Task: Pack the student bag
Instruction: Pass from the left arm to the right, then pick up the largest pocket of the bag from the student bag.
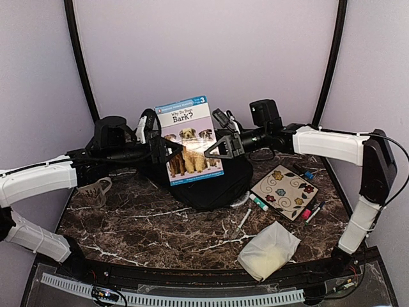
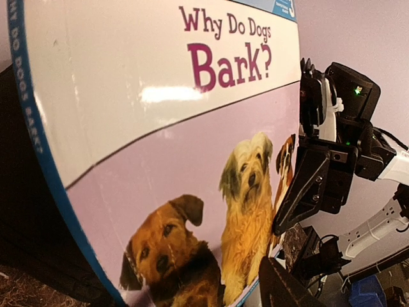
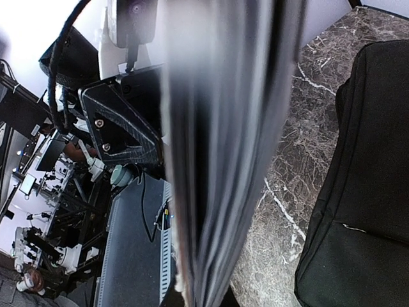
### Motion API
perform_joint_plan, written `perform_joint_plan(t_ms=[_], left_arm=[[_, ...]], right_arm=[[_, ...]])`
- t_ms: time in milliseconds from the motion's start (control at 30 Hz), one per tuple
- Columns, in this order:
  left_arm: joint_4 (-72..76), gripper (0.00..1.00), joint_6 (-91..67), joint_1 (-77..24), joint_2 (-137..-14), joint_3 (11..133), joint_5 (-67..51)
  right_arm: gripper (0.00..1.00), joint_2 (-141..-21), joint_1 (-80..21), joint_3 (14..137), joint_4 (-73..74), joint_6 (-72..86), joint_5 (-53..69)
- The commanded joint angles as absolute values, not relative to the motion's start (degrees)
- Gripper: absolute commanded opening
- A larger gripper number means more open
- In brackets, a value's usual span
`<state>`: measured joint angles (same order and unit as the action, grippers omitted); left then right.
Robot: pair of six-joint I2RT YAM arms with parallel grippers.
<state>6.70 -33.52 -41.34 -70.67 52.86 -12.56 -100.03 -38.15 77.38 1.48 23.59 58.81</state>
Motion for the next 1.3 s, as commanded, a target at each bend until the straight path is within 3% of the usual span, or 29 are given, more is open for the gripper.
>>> perform_joint_plan(t_ms=[0,333,600,800,1267], left_arm=[[9.78,0.63,-34.41,-41.51,-71.31,52.6,-12.56],[1.86,0.62,-30.65,-44.68,-78.64,58.81,-9.73],[-15.12,0.58,-19.22,-55.01,-100.77,81.86,-0.4],[-24.28,0.61,-13.44,-58.25,-114.88,97.49,2.35],[-34.43,0.62,-4.38,-58.27,-133.41,116.34,10.34]], right_arm=[[0.0,-96.22,-35.77,78.68,2.9,19.96,55.46],[0.0,-87.74,-17.39,74.71,10.19,11.55,42.09],[0.0,-79.59,-5.5,69.14,15.67,3.59,36.28],[0.0,-74.04,-2.74,61.79,18.91,-0.08,35.69],[0.0,-68.2,-2.37,57.78,21.58,-2.48,32.68]])
